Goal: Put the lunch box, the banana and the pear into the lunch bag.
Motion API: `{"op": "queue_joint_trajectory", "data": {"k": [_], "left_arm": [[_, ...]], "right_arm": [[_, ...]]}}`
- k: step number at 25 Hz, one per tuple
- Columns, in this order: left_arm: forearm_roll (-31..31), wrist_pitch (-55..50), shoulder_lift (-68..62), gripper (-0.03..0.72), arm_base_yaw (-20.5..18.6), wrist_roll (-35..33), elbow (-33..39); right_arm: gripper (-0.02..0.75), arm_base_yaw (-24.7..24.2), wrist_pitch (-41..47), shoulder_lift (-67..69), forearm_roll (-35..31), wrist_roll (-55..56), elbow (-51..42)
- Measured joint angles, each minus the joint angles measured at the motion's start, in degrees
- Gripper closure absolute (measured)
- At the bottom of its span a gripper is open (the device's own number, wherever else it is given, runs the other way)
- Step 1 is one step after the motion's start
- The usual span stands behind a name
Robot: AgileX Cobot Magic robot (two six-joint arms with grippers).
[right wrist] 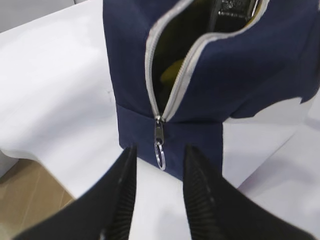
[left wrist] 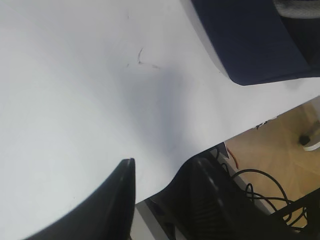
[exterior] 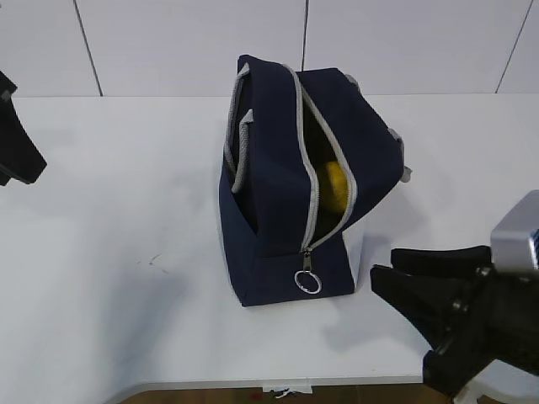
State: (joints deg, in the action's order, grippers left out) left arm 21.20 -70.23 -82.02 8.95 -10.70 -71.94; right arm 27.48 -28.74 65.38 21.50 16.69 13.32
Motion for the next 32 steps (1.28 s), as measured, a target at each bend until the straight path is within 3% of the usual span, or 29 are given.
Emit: {"op": "queue_joint_trajectory", "data": {"k": [12, 20, 27, 32], "left_arm": [[-0.5, 0.0, 0.0, 0.402, 0.0, 0.0, 0.0], [-0.7, 0.0, 0.0, 0.412, 0.0, 0.0, 0.0], [-0.7, 0.0, 0.0, 0.420, 0.0, 0.0, 0.0], [-0.7, 0.0, 0.0, 0.424, 0.0, 0.0, 0.0]], "right_arm": [[0.495, 0.0, -16.1, 18.4, 0.0, 0.8, 0.0], [0.494, 0.0, -31.8, 31.9, -0.4, 0.8, 0.2], [0.484, 0.0, -34.9, 35.9, -8.0, 0.9, 0.4], [0.484, 0.0, -35.2, 38.1, -6.5, 0.8, 0.4]]}}
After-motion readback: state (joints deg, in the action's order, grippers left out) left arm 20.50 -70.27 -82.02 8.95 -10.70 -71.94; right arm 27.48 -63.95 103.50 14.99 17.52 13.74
